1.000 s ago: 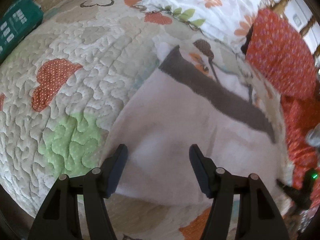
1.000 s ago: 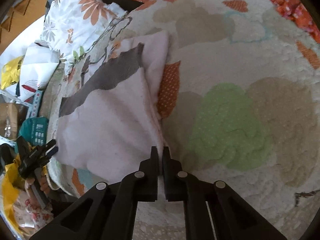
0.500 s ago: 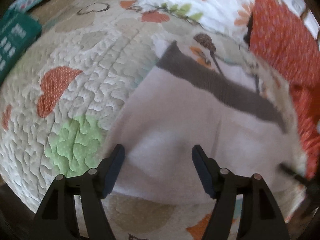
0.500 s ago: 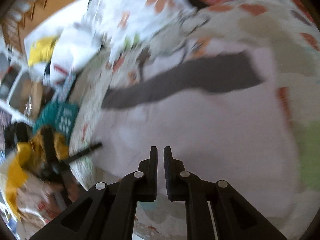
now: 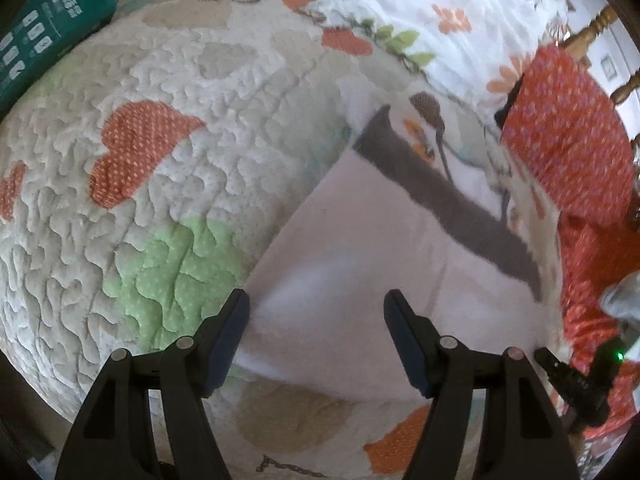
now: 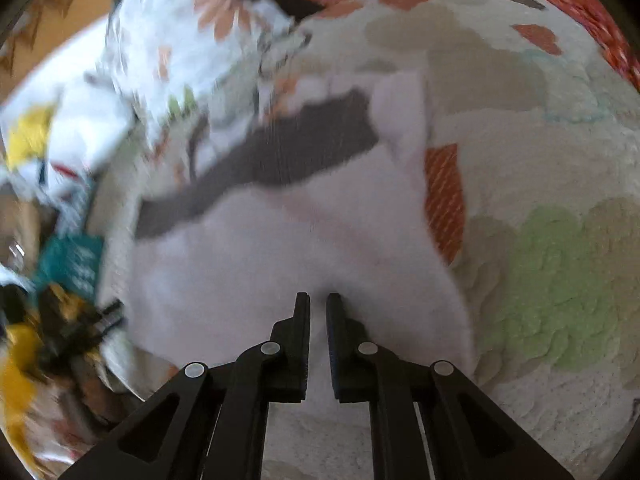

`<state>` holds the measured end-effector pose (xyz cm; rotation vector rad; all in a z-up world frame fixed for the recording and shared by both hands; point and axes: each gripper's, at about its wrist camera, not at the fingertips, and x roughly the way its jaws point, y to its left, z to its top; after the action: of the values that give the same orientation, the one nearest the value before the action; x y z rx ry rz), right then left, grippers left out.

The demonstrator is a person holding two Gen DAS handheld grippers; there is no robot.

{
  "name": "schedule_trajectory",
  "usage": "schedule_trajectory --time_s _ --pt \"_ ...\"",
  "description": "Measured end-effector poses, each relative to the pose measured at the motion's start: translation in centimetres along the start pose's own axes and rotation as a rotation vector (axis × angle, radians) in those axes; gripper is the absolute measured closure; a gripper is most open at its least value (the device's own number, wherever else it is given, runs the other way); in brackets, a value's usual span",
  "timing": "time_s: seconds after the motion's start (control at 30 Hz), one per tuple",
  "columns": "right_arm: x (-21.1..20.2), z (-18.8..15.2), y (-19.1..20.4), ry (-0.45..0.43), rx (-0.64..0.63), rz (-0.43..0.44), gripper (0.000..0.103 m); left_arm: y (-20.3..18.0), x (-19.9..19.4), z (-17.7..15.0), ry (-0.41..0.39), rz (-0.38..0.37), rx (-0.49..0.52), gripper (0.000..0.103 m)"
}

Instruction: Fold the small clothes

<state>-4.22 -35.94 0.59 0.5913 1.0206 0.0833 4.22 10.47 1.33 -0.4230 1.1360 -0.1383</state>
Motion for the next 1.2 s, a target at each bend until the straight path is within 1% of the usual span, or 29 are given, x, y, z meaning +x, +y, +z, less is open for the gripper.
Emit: schedule_trajectory --time_s 0.03,0.1,0.13,0.2,0.3,0.4,0.47,0.57,0.6,0.63,0.67,0.7,0.73,0.83,1.0,1.13,1.2 --pt "-0.4 -0.1 0.6 -0.026 -0.025 -0.015 0.081 -0.4 -0.6 0.0 -0.035 0.019 0.012 0.034" --pt "-0.8 -0.2 1.7 -0.045 -0.072 -0.018 0.072 -1.3 -1.3 -0.1 -0.089 0.06 0.055 0.034" --pt "-0.5 -0.3 2.5 -0.036 -0.096 -0.017 0.071 -2.0 -1.6 -0.3 -0.121 0.088 0.088 0.034" --pt "0.2 -0.7 3.2 -0.014 -0.116 -0.014 0.071 -2.6 -1.6 -0.6 -0.133 0.109 0.123 0.032" --pt "1.4 -1.1 3.1 0.021 -0.106 -0.019 0.071 -2.8 -0.3 -0.8 -0.09 0.113 0.136 0.032" --pt "2.0 -0.9 2.4 0.03 -0.077 -0.025 0.071 -2.0 1.4 -0.9 -0.02 0.118 0.108 0.032" --pt "2.6 -0.9 2.1 0.043 -0.073 -0.018 0.07 -1.5 1.9 -1.1 -0.001 0.117 0.097 0.031" --pt "3.3 -1.3 2.4 0.053 -0.098 -0.025 0.064 -1.7 2.2 -1.2 0.001 0.116 0.108 0.022" --pt "3.4 -1.4 2.8 0.05 -0.117 -0.029 0.057 -1.8 2.3 -1.3 0.004 0.115 0.113 0.016" --pt "3.6 -1.6 3.3 0.047 -0.139 -0.029 0.048 -2.0 2.6 -1.4 0.01 0.121 0.123 0.012" --pt "3.7 -1.6 3.7 0.046 -0.156 -0.028 0.043 -2.2 3.0 -1.6 0.019 0.142 0.14 0.005" --pt "3.9 -1.8 4.0 0.045 -0.171 -0.03 0.036 -2.3 3.5 -1.7 0.034 0.172 0.151 0.001" --pt "4.1 -1.9 4.5 0.043 -0.188 -0.04 0.032 -2.2 4.2 -1.9 0.052 0.192 0.159 0.001" --pt "4.5 -2.1 5.0 0.038 -0.206 -0.052 0.025 -2.6 4.5 -2.2 0.033 0.226 0.192 0.0" --pt "4.8 -2.3 5.5 0.035 -0.236 -0.079 0.022 -2.9 4.6 -2.5 0.007 0.241 0.203 0.0" --pt "5.3 -2.9 6.4 0.026 -0.3 -0.134 0.018 -2.9 4.8 -2.5 -0.024 0.248 0.193 0.0" --pt "5.8 -3.5 7.2 0.018 -0.355 -0.184 0.015 -2.9 4.8 -2.5 -0.029 0.254 0.197 0.0"
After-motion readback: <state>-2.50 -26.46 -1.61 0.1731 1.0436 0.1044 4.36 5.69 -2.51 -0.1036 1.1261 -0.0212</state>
